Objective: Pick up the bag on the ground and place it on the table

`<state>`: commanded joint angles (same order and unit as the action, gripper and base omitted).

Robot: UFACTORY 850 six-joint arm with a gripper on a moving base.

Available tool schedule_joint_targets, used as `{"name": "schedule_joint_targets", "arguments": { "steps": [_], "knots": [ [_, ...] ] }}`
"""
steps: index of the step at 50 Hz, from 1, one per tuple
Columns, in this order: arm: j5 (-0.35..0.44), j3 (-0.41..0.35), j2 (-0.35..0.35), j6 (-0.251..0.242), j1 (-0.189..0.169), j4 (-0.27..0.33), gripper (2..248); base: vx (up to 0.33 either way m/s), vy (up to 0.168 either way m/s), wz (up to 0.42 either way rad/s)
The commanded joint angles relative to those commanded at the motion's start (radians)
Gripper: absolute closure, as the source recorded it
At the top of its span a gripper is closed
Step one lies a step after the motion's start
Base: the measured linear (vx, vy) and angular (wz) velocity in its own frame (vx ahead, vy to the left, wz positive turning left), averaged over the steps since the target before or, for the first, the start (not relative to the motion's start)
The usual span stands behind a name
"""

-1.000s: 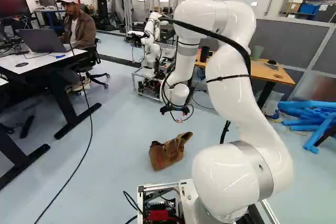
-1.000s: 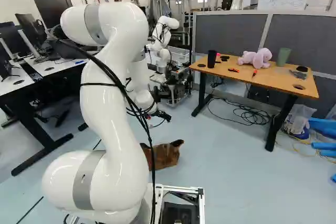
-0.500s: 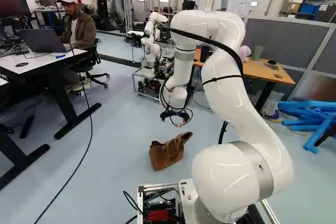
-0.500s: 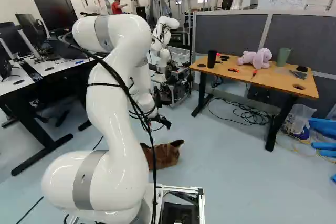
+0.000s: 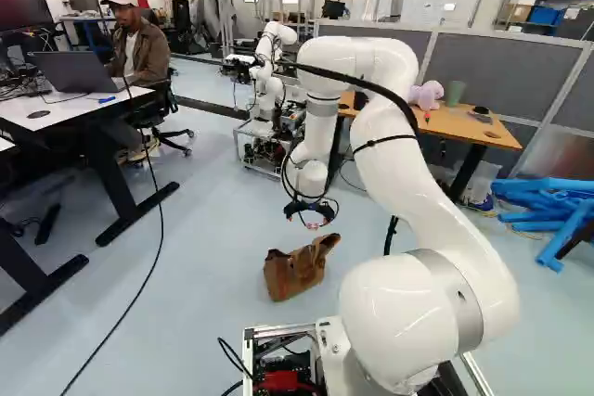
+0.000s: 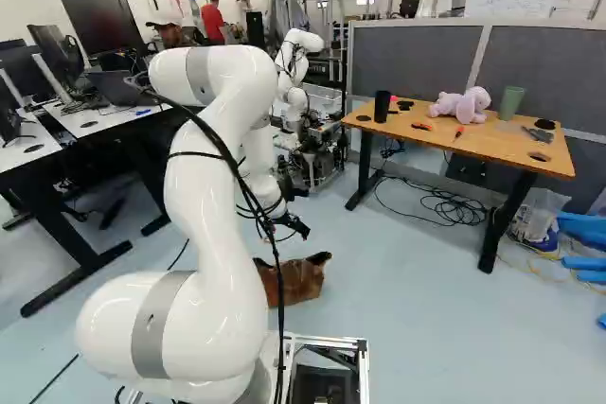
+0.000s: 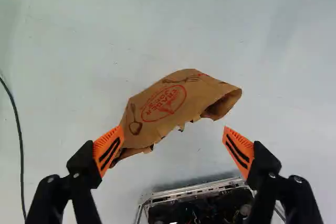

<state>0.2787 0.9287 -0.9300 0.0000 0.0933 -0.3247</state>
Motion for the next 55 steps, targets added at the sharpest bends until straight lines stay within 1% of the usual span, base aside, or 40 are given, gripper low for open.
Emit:
{"name": "schedule_joint_targets", "arguments": {
  "steps": [12, 15, 22, 40, 44, 52, 55],
  "knots": [
    [0.003, 0.032, -0.047, 0.000, 0.000, -0.010, 3, 0.000, 0.000, 0.000],
    [0.004, 0.040, -0.059, 0.011, 0.000, -0.010, 3, 0.000, 0.000, 0.000],
    [0.004, 0.060, -0.086, 0.068, 0.000, -0.010, 3, 0.000, 0.000, 0.000],
    [-0.016, 0.111, -0.156, 0.251, 0.000, -0.010, 3, 0.000, 0.000, 0.000],
    [-0.025, 0.123, -0.172, 0.270, 0.000, -0.010, 3, 0.000, 0.000, 0.000],
    [-0.045, 0.146, -0.203, 0.282, 0.000, -0.010, 3, 0.000, 0.000, 0.000],
    [-0.053, 0.156, -0.215, 0.295, 0.000, -0.010, 3, 0.000, 0.000, 0.000]
  ]
}}
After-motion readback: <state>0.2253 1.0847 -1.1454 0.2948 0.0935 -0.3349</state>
